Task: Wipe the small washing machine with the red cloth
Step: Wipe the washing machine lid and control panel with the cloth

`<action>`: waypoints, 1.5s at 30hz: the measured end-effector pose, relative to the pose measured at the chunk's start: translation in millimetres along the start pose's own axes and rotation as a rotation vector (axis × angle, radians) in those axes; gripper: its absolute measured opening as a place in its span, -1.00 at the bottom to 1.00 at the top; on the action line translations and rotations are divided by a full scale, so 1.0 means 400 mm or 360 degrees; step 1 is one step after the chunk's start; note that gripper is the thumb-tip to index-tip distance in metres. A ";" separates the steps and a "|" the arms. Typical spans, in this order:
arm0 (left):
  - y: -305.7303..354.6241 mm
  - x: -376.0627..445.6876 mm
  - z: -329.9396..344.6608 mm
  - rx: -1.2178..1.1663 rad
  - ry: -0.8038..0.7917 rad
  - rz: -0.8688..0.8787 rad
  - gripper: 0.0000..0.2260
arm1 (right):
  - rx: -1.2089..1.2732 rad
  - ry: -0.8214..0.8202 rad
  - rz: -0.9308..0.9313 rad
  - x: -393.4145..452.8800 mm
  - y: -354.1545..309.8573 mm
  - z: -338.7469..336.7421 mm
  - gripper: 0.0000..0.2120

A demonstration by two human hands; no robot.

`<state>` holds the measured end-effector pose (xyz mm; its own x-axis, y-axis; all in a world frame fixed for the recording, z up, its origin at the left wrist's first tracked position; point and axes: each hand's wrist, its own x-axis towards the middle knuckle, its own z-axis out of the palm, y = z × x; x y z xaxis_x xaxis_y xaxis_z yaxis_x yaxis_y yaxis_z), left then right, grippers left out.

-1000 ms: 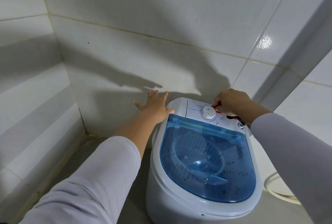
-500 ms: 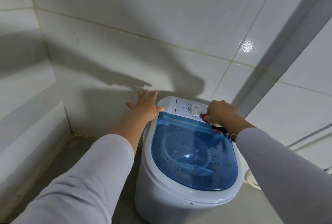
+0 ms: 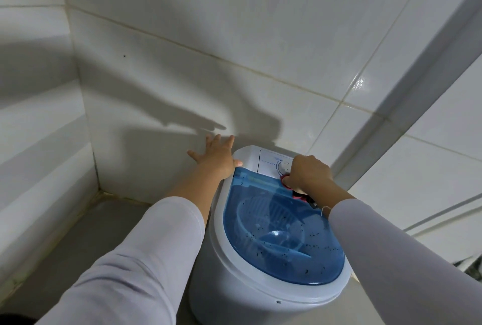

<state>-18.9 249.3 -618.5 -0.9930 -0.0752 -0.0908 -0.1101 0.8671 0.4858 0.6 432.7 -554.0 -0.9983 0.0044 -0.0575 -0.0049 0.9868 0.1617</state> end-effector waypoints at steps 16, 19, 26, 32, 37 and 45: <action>-0.006 0.003 -0.004 -0.0032 -0.0074 -0.0008 -0.29 | 0.0587 0.0035 -0.0163 0.081 -0.073 -0.116 -0.84; -0.008 0.005 -0.004 -0.0038 -0.0077 -0.0008 -0.29 | 0.0127 0.0231 -0.0293 0.108 -0.065 -0.110 -0.83; -0.009 0.010 -0.002 -0.0048 -0.0078 -0.0008 -0.29 | -0.0383 0.0257 -0.0578 0.154 -0.077 -0.062 -0.68; -0.010 0.010 -0.001 -0.0019 -0.0084 -0.0026 -0.29 | -0.0530 0.0204 -0.0578 0.174 -0.057 -0.050 -0.73; -0.005 0.001 -0.002 0.0003 -0.0006 -0.0025 -0.29 | -0.0581 0.0322 -0.0530 0.155 -0.019 -0.075 -0.79; 0.008 -0.039 -0.004 -0.0051 0.0187 -0.0025 -0.29 | -0.0225 0.0215 -0.0376 0.091 0.061 -0.131 -0.77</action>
<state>-3.9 252.3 -614.2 -0.9890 -0.1477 0.0031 -0.1252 0.8493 0.5128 -38.6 448.5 -500.4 -0.9672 -0.2532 0.0204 -0.2361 0.9257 0.2954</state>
